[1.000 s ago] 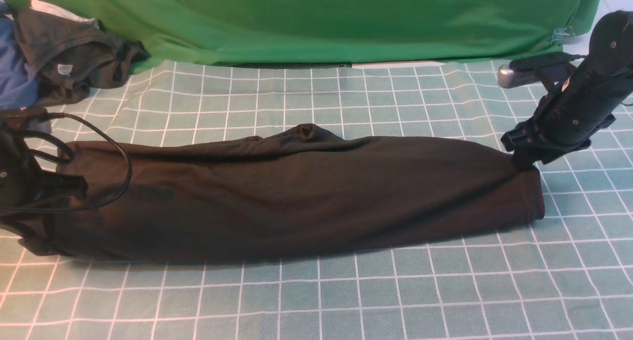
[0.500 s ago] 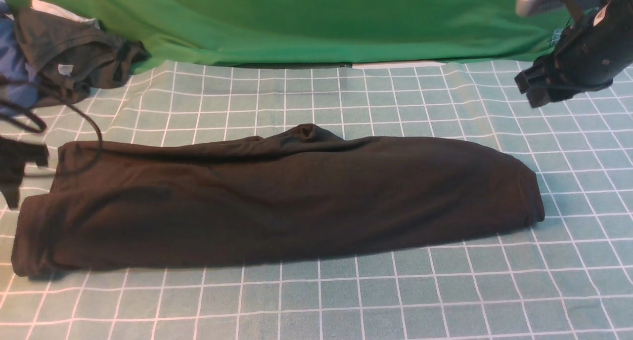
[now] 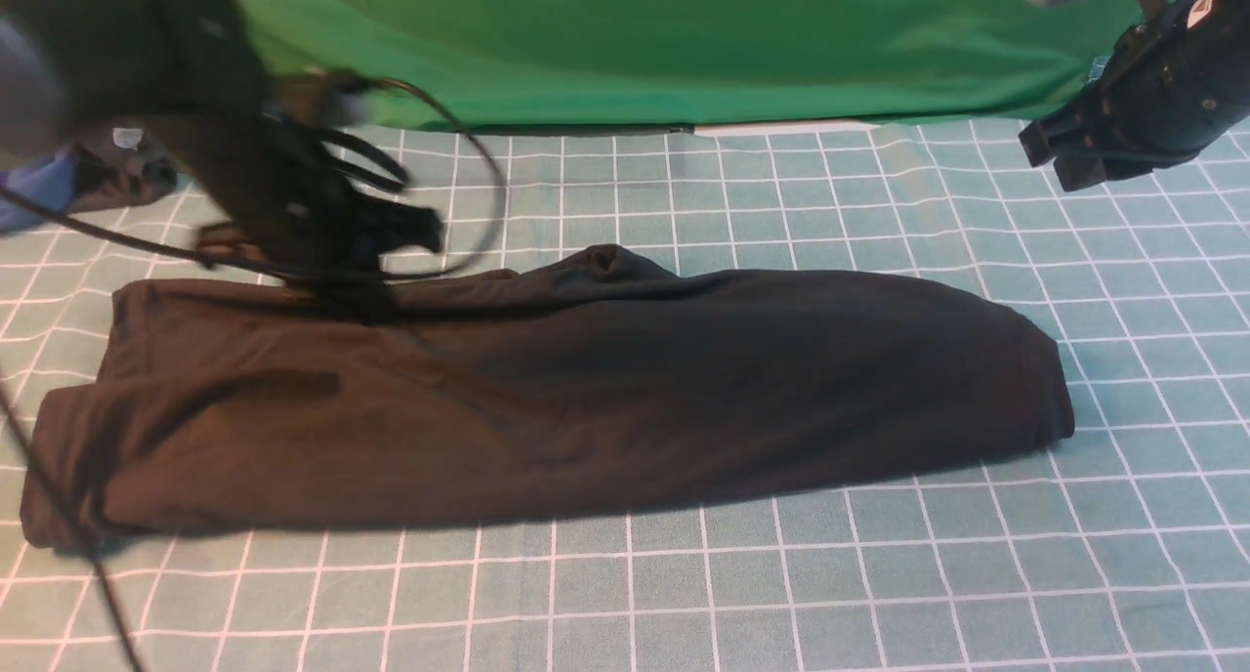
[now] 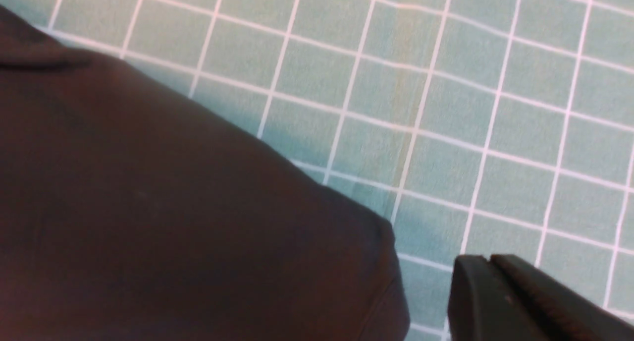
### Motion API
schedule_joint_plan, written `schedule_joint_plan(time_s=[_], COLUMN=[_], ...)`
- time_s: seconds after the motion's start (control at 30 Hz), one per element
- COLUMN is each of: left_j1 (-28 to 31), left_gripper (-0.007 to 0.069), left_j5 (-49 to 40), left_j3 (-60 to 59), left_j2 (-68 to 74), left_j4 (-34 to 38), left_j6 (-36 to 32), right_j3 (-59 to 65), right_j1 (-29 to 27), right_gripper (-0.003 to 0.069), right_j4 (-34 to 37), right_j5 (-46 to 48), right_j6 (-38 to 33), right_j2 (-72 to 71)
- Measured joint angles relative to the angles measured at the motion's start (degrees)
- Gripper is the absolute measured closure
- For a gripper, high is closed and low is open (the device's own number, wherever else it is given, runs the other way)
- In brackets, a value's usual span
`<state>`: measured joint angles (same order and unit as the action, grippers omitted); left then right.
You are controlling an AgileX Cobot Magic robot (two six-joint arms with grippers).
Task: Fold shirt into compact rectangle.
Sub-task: 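Pull the folded dark garment lengthwise by its ends to straighten it flat on the table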
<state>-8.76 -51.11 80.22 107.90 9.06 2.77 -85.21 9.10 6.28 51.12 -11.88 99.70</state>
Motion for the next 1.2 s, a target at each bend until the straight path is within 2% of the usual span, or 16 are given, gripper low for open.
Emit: schedule_joint_plan(time_s=[0.2, 0.33, 0.47, 0.53, 0.67, 0.9, 1.0, 1.13, 1.2], left_j1=[-3.27, -3.1, -2.07, -1.55, 0.59, 3.17, 3.72, 3.77, 3.77], left_gripper=[0.062, 0.0617, 0.0617, 0.0617, 0.0615, 0.0613, 0.0613, 0.0613, 0.0613], left_j5=[9.22, 16.2, 27.82, 29.02, 25.02, 6.38, 4.36, 4.97, 6.19], left_j3=[-0.05, -0.05, -0.05, 0.27, 3.72, 6.28, 2.15, -7.12, -16.08], left_j2=[7.22, 9.97, 11.52, 11.59, 10.75, 2.45, -2.85, -9.72, -12.68], left_j4=[1.49, 1.49, 1.93, 2.43, 4.13, 4.19, 3.69, 3.02, 2.92], left_j6=[0.0, 0.0, 1.49, 3.03, 3.9, -5.58, -6.98, -7.43, -6.36], right_j3=[0.0, 0.0, 0.0, 0.0, 0.0, 0.0, 0.0, 0.39, 2.48], right_j1=[0.0, 0.11, 1.75, 2.52, 4.54, 4.35, 2.76, -0.61, -3.29], right_gripper=[0.0631, 0.063, 0.0624, 0.0622, 0.062, 0.0618, 0.0605, 0.0542, 0.0456], right_j4=[0.35, 1.54, 2.2, 2.34, 2.56, 0.91, -0.24, -0.93, -1.01], right_j5=[2.7, 3.44, 3.75, 3.82, 4.45, 6.97, 9.11, 11.89, 10.86], right_j6=[0.0, 0.0, 0.0, -0.15, -0.71, -0.88, -0.82, -0.82, 0.14], right_j2=[0.0, 0.0, 0.0, 0.0, 0.0, 0.0, 0.0, -0.07, -0.09])
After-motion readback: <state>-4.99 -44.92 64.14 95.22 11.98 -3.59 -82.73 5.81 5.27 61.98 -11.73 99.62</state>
